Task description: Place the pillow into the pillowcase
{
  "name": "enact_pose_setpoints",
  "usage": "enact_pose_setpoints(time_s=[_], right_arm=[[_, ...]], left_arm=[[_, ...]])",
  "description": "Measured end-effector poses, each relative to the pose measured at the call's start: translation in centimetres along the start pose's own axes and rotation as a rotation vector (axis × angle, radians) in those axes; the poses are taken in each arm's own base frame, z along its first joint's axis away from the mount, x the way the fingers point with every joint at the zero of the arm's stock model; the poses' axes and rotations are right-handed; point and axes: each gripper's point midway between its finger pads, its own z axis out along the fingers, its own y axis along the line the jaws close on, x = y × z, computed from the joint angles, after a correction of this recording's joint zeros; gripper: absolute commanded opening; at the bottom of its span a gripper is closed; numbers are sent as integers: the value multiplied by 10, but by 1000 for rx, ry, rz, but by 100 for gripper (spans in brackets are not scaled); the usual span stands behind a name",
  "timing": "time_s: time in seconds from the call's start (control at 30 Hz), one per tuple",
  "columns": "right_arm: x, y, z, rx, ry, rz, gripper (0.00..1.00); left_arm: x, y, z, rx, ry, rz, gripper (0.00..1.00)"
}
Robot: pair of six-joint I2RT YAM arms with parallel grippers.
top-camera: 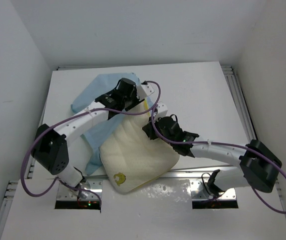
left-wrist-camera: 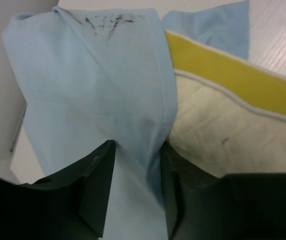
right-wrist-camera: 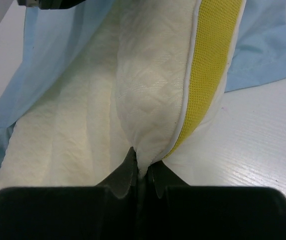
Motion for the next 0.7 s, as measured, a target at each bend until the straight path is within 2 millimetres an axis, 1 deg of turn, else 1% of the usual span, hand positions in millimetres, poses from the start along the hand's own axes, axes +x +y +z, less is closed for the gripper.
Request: enact_pose_setpoints(time_s=[0.03, 0.07, 0.1, 0.17, 0.27, 0.3, 0.4, 0.47, 0.7], right_arm=[[1, -1, 0, 2, 0, 3, 0], [1, -1, -1, 5, 1, 6, 0], [1, -1, -1, 5, 0, 7, 0], [1, -1, -1, 5, 1, 6, 0], [3, -3, -2, 10, 14, -3, 0], [3, -3, -3, 12, 18, -10, 0], [0, -2, -4, 14, 30, -46, 0], [-2, 0, -5, 12, 34, -70, 0], [-2, 2, -8, 13, 66, -136, 0]], left_arm=[[4, 1, 4, -16, 15, 7, 26], [9, 2, 7, -29, 31, 19, 7], [12, 1, 9, -33, 42, 18, 1], [16, 0, 10, -26, 54, 29, 0], [9, -7, 8, 25, 35, 15, 0], [5, -10, 6, 53, 23, 6, 0], [-22, -13, -2, 117, -58, -28, 0], [-36, -15, -6, 148, -100, -48, 0], [-65, -22, -23, 241, -183, -78, 0]])
